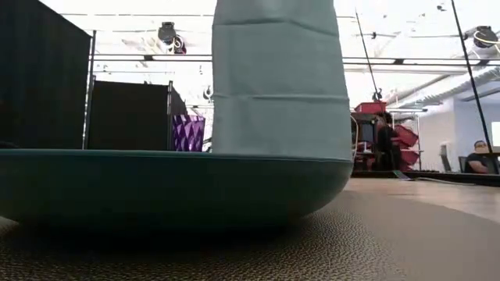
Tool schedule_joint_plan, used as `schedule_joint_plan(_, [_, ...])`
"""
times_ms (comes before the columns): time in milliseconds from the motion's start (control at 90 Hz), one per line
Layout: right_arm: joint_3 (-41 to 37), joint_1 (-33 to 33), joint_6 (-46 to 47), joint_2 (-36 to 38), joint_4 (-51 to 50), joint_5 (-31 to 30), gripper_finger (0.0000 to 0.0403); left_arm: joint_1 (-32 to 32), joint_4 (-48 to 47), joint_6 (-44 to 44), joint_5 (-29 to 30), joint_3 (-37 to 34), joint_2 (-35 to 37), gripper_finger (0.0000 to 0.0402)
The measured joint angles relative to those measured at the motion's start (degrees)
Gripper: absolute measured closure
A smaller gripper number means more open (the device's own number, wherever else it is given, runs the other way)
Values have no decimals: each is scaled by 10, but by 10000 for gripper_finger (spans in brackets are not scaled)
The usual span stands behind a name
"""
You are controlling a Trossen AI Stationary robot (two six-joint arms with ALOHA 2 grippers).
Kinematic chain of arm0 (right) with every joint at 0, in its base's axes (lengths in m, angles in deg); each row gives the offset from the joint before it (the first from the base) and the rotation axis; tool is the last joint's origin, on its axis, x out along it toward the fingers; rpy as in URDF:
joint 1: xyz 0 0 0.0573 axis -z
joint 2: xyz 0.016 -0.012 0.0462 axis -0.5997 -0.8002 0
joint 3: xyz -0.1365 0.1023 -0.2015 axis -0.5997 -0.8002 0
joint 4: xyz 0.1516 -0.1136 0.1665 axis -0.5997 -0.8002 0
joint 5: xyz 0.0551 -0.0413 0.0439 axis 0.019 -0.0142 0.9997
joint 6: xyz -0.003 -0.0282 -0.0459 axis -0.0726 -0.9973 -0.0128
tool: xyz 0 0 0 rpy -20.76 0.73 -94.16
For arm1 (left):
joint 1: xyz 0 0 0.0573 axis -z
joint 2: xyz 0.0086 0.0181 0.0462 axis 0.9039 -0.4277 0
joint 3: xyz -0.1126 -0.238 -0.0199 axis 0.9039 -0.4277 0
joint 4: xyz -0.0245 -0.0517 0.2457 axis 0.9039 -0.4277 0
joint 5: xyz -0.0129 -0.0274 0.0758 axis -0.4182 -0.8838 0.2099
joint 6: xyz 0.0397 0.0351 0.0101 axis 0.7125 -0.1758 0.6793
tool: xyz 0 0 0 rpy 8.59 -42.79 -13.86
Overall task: Set table place
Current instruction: Fold the blue table napkin
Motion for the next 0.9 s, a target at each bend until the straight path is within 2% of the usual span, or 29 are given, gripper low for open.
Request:
schedule_joint_plan(111, [0,35,25,0,-29,27,403,-11,-30,-21,-1,0,0,401])
schedule_joint_plan(233, [0,78,33,-4,-49,61,403,-44,-84,-72,-29,0,-6,401])
schedule_joint_plan(389, [0,142,18,-7,-48,111,403,-92,-135,-105,-42,0,-11,401])
schedule_joint_plan(478, [-3,186,0,-9,-45,135,403,-127,-159,-122,-78,0,-14,401])
schedule_joint_plan(567, [-23,223,-29,-10,-22,146,403,-162,-164,-131,-115,0,-24,401])
schedule_joint_plan(667, [-59,261,-77,-11,36,152,403,-197,-167,-121,-123,0,-33,401])
schedule_joint_plan(789, [-96,314,-123,-12,102,212,403,-237,-161,-104,-163,-1,-45,401])
schedule_joint_plan(900, [-101,331,-127,-11,104,240,403,-240,-152,-105,-202,-1,-50,401])
